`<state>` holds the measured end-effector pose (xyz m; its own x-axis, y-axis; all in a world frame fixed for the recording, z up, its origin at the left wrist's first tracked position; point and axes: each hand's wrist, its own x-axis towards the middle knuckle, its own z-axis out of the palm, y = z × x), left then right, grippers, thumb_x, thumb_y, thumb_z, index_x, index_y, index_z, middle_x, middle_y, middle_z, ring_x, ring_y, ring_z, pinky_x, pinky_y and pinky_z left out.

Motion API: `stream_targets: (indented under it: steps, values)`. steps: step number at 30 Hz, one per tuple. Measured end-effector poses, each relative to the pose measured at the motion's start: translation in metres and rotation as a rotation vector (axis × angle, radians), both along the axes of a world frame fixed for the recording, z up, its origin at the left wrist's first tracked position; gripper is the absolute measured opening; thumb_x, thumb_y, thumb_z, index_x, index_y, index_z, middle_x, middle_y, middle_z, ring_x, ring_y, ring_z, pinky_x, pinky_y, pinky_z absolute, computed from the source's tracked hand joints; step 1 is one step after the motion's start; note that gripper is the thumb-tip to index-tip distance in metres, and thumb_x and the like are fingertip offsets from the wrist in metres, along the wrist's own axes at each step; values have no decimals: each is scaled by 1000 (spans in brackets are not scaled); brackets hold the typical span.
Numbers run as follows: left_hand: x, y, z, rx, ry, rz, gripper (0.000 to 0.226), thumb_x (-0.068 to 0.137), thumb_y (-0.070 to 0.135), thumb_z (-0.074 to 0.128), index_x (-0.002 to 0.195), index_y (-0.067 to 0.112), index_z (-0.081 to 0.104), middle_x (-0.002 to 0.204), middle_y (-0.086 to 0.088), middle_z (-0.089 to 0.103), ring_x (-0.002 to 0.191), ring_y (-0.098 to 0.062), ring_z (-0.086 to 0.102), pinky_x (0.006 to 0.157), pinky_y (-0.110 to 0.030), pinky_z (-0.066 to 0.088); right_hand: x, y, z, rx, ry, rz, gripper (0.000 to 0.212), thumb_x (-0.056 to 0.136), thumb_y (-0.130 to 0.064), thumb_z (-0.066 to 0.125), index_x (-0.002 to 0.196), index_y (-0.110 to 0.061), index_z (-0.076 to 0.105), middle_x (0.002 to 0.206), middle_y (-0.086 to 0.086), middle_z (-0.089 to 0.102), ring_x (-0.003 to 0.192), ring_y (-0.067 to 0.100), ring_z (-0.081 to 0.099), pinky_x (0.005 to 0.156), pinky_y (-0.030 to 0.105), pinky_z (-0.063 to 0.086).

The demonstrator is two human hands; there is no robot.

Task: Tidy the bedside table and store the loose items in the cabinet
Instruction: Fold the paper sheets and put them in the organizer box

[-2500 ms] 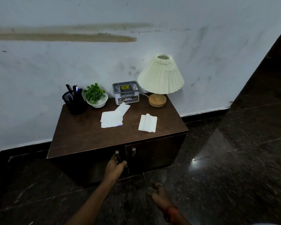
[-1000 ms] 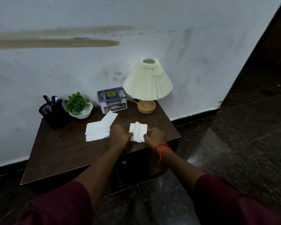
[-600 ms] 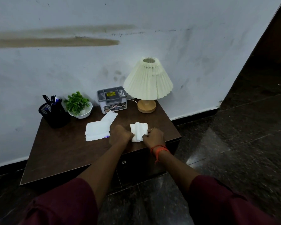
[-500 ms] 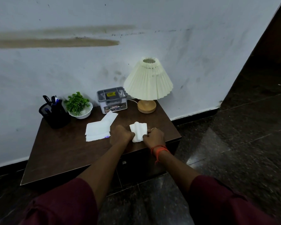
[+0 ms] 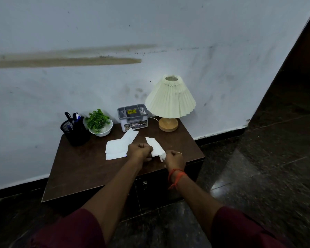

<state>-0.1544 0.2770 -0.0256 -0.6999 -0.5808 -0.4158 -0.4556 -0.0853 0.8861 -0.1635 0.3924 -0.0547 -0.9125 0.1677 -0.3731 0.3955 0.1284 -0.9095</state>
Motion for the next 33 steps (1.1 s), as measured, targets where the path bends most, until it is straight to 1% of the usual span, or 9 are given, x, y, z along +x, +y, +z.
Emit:
stream_targets:
  steps: [5,7,8,10,14,19,24,28,33]
  values:
    - [23,-9,13,136,57,-18,16,75,-5,74,76,7,63,77,-13,66,62,-18,63,58,-32,60,26,-8,4,-157,-67,-59,36,71,-51,58,62,-17,59,72,9,69,72,23,69,82,39,57]
    - [32,-11,15,166,78,-15,16,77,-6,72,78,7,62,78,-14,66,64,-20,63,57,-31,58,43,-10,8,-264,-135,-36,40,95,-31,48,61,-9,51,56,7,61,42,9,60,59,26,54]
    - [37,-14,18,168,91,-13,16,78,-6,71,80,7,63,80,-15,66,67,-21,64,55,-30,58,50,-11,12,-319,-169,2,39,100,-23,38,70,-2,51,62,11,64,41,7,59,52,22,51]
    - [47,-20,25,178,122,0,15,77,-5,71,83,7,64,85,-18,67,72,-24,65,50,-28,58,62,-18,21,-345,-154,19,37,101,-26,37,105,4,57,100,23,65,71,20,64,64,24,50]
    - [63,-31,38,261,158,14,15,78,-4,67,89,6,64,88,-18,66,76,-24,65,48,-26,55,72,-38,41,-219,110,64,16,91,-34,54,100,-26,64,106,-3,65,109,20,59,97,31,44]
    - [83,-38,52,420,207,-4,14,78,-6,58,87,3,65,89,-18,66,86,-30,63,74,-39,58,90,-50,57,-421,172,180,33,96,-13,48,126,-8,60,124,4,60,112,15,54,85,13,46]
    - [106,-39,63,548,258,15,28,83,-4,52,109,3,59,88,-16,65,78,-25,63,52,-31,58,108,-55,54,-252,281,346,35,94,-17,49,127,-21,61,127,-5,62,121,14,55,109,36,40]
    - [117,-39,63,598,259,22,25,88,6,59,113,5,60,89,-13,69,76,-23,66,53,-32,59,120,-51,54,-44,371,446,37,94,-17,51,130,-20,58,127,0,63,121,18,55,106,35,42]
    - [128,-40,55,637,236,12,9,91,5,57,97,5,64,67,-11,74,60,-25,71,55,-40,59,127,-42,51,15,441,491,43,94,-13,52,136,-21,52,139,-5,54,127,8,47,110,26,36]
